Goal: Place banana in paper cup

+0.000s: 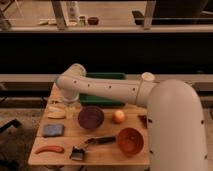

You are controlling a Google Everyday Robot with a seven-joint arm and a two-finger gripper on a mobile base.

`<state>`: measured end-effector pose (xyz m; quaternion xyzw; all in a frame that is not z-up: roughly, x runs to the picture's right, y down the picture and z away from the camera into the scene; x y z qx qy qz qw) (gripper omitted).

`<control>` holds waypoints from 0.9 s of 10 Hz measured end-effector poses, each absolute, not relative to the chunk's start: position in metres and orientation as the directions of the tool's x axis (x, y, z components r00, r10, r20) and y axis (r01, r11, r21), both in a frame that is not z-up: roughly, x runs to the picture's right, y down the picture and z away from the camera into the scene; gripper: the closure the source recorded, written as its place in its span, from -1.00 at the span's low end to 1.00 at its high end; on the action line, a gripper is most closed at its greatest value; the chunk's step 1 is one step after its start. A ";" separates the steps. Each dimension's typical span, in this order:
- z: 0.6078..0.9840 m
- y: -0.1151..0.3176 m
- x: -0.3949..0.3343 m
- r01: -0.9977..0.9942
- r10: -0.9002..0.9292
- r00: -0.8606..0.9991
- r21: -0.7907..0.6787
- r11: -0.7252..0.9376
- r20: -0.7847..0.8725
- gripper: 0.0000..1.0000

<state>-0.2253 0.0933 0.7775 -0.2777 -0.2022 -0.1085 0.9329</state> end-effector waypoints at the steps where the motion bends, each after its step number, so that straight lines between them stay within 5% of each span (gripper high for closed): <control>1: 0.780 0.096 -0.246 0.337 -0.097 0.883 -0.477 0.812 0.458 -0.60; 5: 0.791 0.107 -0.295 0.400 -0.122 0.848 -0.473 0.785 0.515 -0.60; 9: 0.808 0.114 -0.270 0.377 -0.106 0.856 -0.471 0.797 0.506 -0.60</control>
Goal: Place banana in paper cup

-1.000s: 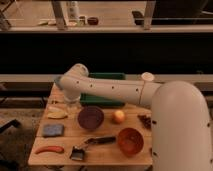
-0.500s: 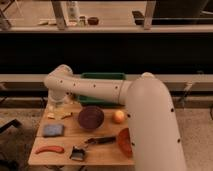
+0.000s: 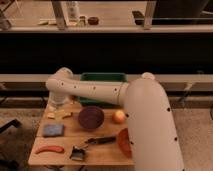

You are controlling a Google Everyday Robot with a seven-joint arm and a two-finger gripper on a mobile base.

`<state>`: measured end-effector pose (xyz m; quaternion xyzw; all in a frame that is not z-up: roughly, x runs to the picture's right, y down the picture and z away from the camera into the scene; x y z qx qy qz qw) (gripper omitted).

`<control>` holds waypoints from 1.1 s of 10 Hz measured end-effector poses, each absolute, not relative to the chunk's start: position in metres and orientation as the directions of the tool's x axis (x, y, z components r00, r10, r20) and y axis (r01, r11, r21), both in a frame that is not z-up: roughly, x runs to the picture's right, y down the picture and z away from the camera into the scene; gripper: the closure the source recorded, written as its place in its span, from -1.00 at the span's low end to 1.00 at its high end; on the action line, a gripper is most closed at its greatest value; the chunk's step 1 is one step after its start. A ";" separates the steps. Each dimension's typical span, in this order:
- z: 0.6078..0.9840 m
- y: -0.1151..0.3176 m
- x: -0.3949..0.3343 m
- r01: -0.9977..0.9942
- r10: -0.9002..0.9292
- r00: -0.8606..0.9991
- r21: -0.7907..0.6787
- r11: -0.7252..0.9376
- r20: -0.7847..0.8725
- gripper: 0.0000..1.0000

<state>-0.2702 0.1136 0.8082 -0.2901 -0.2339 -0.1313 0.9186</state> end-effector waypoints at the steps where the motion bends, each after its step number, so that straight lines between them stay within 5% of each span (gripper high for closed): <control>1: 0.815 0.115 -0.261 0.368 -0.101 0.861 -0.474 0.800 0.499 -0.60; 11: 0.860 0.118 -0.273 0.368 -0.089 0.853 -0.472 0.801 0.514 -0.60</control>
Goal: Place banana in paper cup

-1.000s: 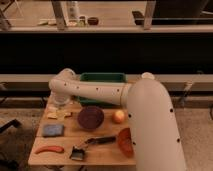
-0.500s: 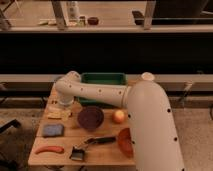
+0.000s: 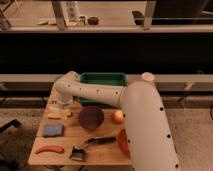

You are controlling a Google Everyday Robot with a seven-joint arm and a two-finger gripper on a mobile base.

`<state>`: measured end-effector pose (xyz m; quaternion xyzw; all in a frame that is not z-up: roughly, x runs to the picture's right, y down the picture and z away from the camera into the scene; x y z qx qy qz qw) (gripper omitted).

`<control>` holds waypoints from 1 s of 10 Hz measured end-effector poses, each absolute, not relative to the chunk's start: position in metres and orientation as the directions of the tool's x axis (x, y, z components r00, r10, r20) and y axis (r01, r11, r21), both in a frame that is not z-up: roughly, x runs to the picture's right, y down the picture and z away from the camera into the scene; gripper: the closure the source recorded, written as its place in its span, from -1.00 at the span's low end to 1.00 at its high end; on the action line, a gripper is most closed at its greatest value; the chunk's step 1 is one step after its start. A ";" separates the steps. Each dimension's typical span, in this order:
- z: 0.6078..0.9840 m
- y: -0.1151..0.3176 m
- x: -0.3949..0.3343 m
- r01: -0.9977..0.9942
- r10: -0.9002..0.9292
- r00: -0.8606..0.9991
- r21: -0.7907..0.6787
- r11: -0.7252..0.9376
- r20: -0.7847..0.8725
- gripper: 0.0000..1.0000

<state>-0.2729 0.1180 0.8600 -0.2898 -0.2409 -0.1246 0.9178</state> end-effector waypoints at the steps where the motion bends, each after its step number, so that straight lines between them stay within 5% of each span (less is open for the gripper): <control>1: 0.864 0.119 -0.275 0.371 -0.088 0.851 -0.473 0.799 0.518 -0.60; 5: 0.882 0.131 -0.285 0.390 -0.084 0.842 -0.493 0.778 0.532 -0.55; 10: 0.884 0.127 -0.288 0.369 -0.043 0.838 -0.508 0.778 0.544 0.38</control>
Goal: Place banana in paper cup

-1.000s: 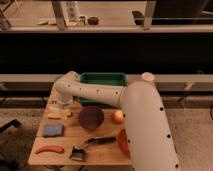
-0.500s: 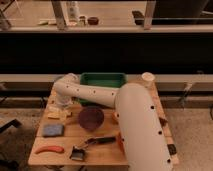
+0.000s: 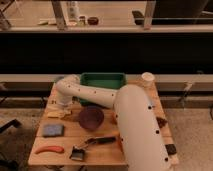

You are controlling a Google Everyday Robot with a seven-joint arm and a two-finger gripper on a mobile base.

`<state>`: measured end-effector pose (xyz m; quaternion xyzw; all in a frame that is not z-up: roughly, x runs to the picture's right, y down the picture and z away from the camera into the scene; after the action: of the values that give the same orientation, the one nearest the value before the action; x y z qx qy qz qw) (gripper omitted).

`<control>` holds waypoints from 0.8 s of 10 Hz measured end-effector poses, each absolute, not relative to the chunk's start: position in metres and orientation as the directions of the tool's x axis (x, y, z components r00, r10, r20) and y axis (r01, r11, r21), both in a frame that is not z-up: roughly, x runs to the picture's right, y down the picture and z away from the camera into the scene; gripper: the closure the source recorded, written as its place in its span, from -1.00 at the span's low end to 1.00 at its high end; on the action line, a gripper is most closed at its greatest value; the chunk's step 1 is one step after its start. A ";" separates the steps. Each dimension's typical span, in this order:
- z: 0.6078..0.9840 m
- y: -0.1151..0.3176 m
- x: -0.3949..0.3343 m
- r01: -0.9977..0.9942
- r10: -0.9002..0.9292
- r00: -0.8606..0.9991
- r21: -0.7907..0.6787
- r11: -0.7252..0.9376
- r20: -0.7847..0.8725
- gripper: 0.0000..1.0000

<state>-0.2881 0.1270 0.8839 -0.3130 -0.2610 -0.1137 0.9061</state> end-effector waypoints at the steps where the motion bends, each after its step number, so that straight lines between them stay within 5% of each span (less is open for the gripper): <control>1: 0.872 0.115 -0.293 0.358 -0.044 0.843 -0.500 0.788 0.535 0.62; 3: 0.844 0.085 -0.294 0.333 -0.041 0.855 -0.487 0.807 0.516 0.96; 8: 0.782 -0.004 -0.225 0.193 0.036 0.903 -0.479 0.856 0.428 1.00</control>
<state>-0.2246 -0.0037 0.7821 -0.2648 -0.2163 -0.0416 0.9388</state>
